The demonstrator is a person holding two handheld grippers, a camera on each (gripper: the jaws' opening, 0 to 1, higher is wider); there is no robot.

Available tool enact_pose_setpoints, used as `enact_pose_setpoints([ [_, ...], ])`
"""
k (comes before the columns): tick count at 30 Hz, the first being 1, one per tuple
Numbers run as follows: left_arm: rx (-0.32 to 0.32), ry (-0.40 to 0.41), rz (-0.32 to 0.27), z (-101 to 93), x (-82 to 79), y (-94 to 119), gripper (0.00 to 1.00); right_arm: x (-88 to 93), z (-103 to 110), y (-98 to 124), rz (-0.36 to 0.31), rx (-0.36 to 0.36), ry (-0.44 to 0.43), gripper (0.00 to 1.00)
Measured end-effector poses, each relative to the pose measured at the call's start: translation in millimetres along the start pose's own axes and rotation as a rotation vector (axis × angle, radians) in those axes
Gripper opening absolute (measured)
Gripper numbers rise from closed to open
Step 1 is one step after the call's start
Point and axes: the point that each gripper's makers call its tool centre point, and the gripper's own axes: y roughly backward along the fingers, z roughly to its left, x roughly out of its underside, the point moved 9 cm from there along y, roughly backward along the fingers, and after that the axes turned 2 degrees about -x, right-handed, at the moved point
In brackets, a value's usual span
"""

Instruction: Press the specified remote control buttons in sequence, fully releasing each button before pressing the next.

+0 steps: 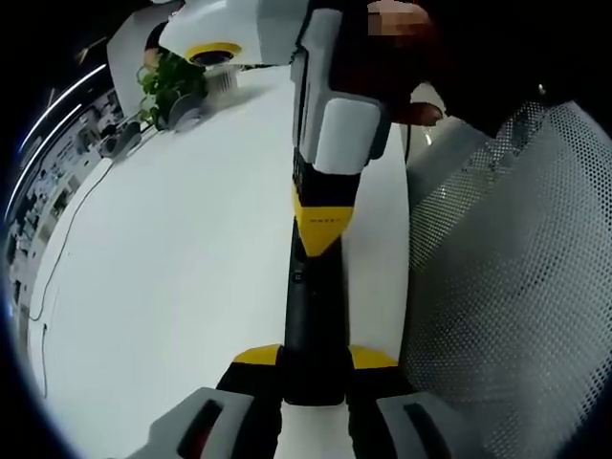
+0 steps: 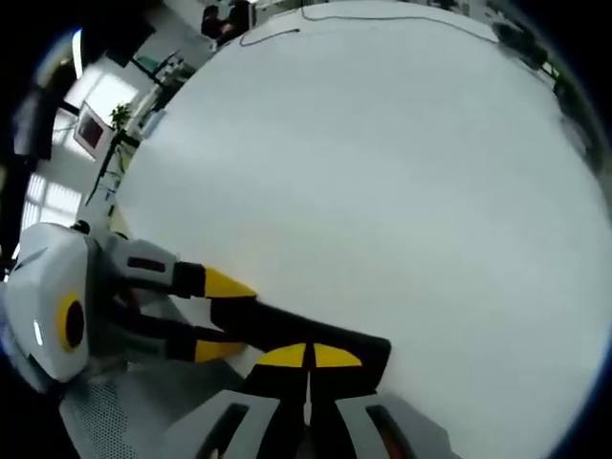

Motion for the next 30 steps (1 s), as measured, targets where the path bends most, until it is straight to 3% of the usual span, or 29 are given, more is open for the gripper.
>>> enact_pose_setpoints([
  [7,-0.003,-0.015,0.012,-1.8,-2.5,0,0.24,-5.2,5,-1,-0.055,-0.027,0.018,0.00],
  [15,0.001,-0.049,0.017,-3.3,-4.6,-1,0.23,-3.4,7,-12,-0.024,-0.013,0.056,0.00],
  [30,0.018,-0.005,0.012,-1.7,-3.6,-2,0.24,-2.8,4,-12,-0.036,-0.025,-0.007,0.00],
])
